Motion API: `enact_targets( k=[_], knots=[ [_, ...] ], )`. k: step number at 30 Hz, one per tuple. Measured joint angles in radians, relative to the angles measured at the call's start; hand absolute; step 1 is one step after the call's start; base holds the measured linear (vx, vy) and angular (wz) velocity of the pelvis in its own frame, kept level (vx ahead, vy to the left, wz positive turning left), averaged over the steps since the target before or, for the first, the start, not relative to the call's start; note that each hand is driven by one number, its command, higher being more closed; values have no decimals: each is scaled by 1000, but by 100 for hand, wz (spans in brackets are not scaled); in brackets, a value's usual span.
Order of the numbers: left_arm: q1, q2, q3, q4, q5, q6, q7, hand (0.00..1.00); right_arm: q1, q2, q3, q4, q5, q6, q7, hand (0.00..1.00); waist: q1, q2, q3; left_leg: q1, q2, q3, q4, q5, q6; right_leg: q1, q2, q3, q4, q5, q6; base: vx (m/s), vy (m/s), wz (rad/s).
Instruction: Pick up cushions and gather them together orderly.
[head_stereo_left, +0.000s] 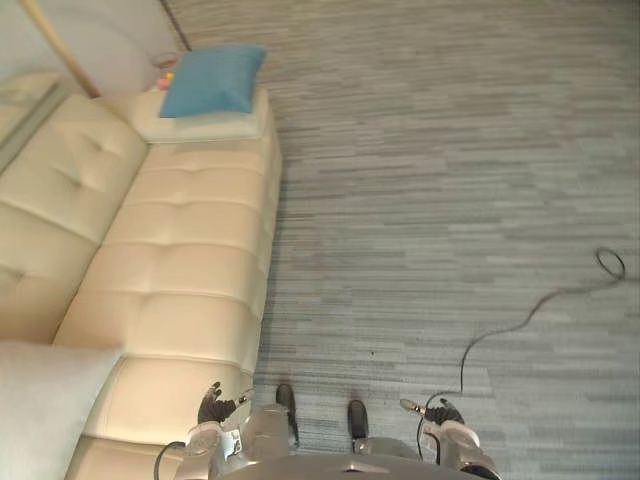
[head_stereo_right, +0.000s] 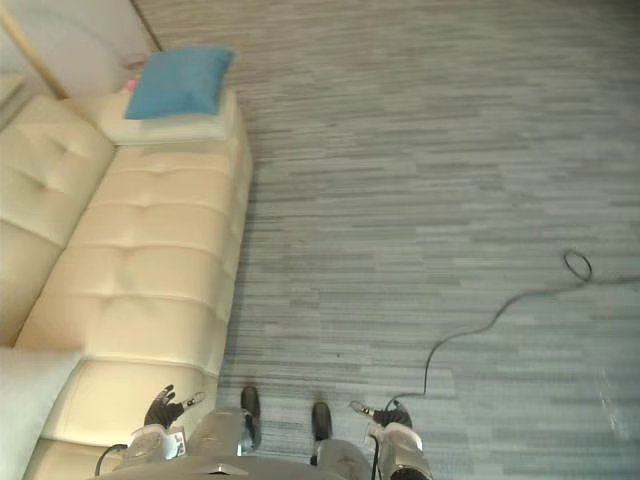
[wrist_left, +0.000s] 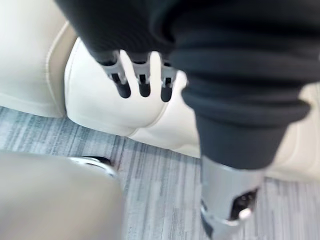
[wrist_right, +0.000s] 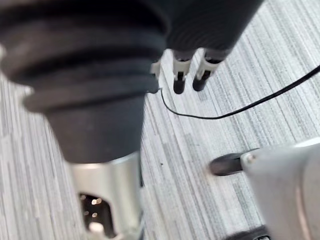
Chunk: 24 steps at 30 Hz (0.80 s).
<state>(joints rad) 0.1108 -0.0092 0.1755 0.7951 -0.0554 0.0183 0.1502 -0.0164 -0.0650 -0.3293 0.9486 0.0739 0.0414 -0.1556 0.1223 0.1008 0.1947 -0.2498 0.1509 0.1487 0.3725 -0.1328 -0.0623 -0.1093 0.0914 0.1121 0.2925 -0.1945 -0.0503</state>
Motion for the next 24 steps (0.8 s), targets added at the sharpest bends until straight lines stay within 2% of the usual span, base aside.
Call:
enact_targets(
  k=[1, 2, 3, 4, 5, 6, 7, 8, 9, 10, 11, 12, 14, 15, 16, 17, 18, 19, 20, 21, 22, 24],
  knots=[
    [1, -1, 1, 4, -1, 2, 1, 0, 6, -4, 0, 13, 5, 5, 0, 0, -2, -18, -11, -20, -17, -22, 9, -14, 22, -5, -3, 20, -3, -10, 2, 207, 158, -30],
    [17, -2, 7, 11, -5, 1, 5, 0, 14, -1, 2, 11, 9, 4, 1, 0, -1, -21, -36, -25, -42, -25, -2, -1, 42, -26, -11, 40, 2, -15, 10, 358, 281, -58],
    [30, 6, 19, 13, -8, 2, 11, 0, 31, 7, 4, 11, 9, 3, 2, 0, -1, -46, -60, -8, -81, 5, -28, -10, 60, -47, -44, 69, 29, -40, 43, 288, 211, -46],
    [33, 9, 20, 13, -9, 2, 12, 0, 42, 8, 3, 11, 9, 3, 2, 0, -1, -53, -69, 4, -94, 16, -46, -15, 62, -53, -58, 73, 49, -51, 65, 352, 175, -33],
    [33, 13, 18, 13, -8, 0, 13, 0, 55, 20, -6, 12, 5, 4, 3, 0, 0, -77, -72, 39, -122, 36, -71, -30, 72, -79, -77, 85, 176, -81, 129, 349, 99, -19],
    [35, 29, 15, 14, -9, 2, 13, 0, 62, 35, -21, 10, 3, 5, 6, 0, -7, -101, -64, 98, -148, 61, -66, -57, 89, -132, -89, 96, 455, -96, 246, 427, 117, -17],
    [39, 35, 11, 13, -9, 2, 14, 0, 61, 40, -29, 10, 2, 4, 6, 0, -14, -105, -61, 117, -152, 65, -55, -68, 94, -142, -90, 93, 524, -75, 286, 430, 87, -9],
    [48, 54, -20, 11, -8, 3, 17, 0, 59, 46, -29, 6, 0, 1, 7, 0, -31, -114, -54, 186, -160, 61, -37, -114, 100, -175, -108, 54, 680, 24, 315, 304, 39, 1],
    [50, 58, -30, 10, -8, 4, 17, 0, 58, 48, -29, 1, 1, -1, 8, 0, -38, -115, -49, 226, -162, 61, -46, -127, 105, -192, -127, 11, 747, 53, 286, 378, 12, 2],
    [49, 58, -36, 10, -9, 5, 17, 0, 57, 48, -27, -2, 0, -5, 10, 0, -43, -107, -45, 282, -160, 61, -60, -148, 105, -212, -158, -57, 806, 30, 206, 471, -32, -3],
    [39, 58, -54, 13, -9, 6, 17, 0, 51, 45, -23, -2, -1, -8, 16, 0, -47, -105, -45, 364, -150, 62, -105, -165, 99, -235, -194, -154, 795, -24, 141, 482, -50, -5],
    [36, 55, -62, 14, -9, 7, 16, 0, 49, 43, -23, -5, -1, -14, 16, 0, -51, -101, -42, 419, -132, 64, -149, -167, 96, -254, -208, -220, 731, -63, 113, 413, -61, -5],
    [30, 45, -61, 24, -9, 7, 16, 0, 44, 43, -24, -25, 0, -18, 17, 0, -70, -92, -40, 475, -103, 63, -200, -172, 87, -299, -203, -278, 604, -80, 89, 419, -115, 3],
    [20, 40, -61, 47, -8, 8, 16, 0, 30, 41, -27, -30, 1, -19, 17, 0, -93, -85, -38, 509, -75, 61, -239, -174, 86, -344, -181, -290, 447, -56, 85, 600, -217, 19],
    [2, 42, -63, 66, -6, 9, 16, 0, 12, 37, -27, -29, 1, -18, 17, 0, -112, -83, -33, 531, -57, 40, -267, -175, 86, -355, -163, -273, 248, 23, 101, 514, -225, 26],
    [-1, 45, -63, 76, -1, 9, 15, 0, 14, 36, -27, -29, 1, -18, 16, 0, -117, -86, -35, 537, -56, 32, -274, -175, 86, -346, -157, -253, 156, 65, 112, 684, -334, 49],
    [-9, 42, -68, 92, 3, 10, 10, 0, 33, 37, -36, -23, 6, -16, 16, 0, -123, -102, -30, 577, -64, -23, -282, -176, 83, -307, -157, -208, 0, 278, 119, 596, -303, 35],
    [-22, 24, -68, 113, 13, 10, 5, 0, 29, 21, -42, -23, 5, -15, 15, 0, -120, -75, -25, 587, -41, -57, -255, -176, 81, -303, -141, -212, 40, 280, 76, 588, -300, 23],
    [-28, 13, -67, 121, 18, 10, 0, 0, 25, 10, -43, -25, 1, -15, 15, 0, -118, -55, -23, 580, -29, -74, -229, -165, 78, -306, -131, -216, 69, 247, 77, 541, -270, -9],
    [-27, -9, -49, 119, 21, 10, -4, 0, 20, 5, -68, -29, 0, -15, 15, 0, -119, -25, -18, 557, -12, -104, -136, -121, 29, -303, -122, -229, 131, 180, 61, 527, -252, -8],
    [-26, -14, -42, 120, 21, 10, -3, 0, 20, 5, -75, -30, 0, -16, 15, 0, -121, -19, -19, 540, -7, -117, -85, -103, 22, -295, -121, -236, 146, 161, 51, 639, -284, 9],
    [-28, -28, -26, 111, 20, 10, -3, 0, 28, 6, -73, -34, 0, -14, 13, 0, -125, -12, -16, 434, 10, -150, 184, -2, -33, -236, -122, -260, 160, 100, 40, 418, -158, 38]
  ],
)
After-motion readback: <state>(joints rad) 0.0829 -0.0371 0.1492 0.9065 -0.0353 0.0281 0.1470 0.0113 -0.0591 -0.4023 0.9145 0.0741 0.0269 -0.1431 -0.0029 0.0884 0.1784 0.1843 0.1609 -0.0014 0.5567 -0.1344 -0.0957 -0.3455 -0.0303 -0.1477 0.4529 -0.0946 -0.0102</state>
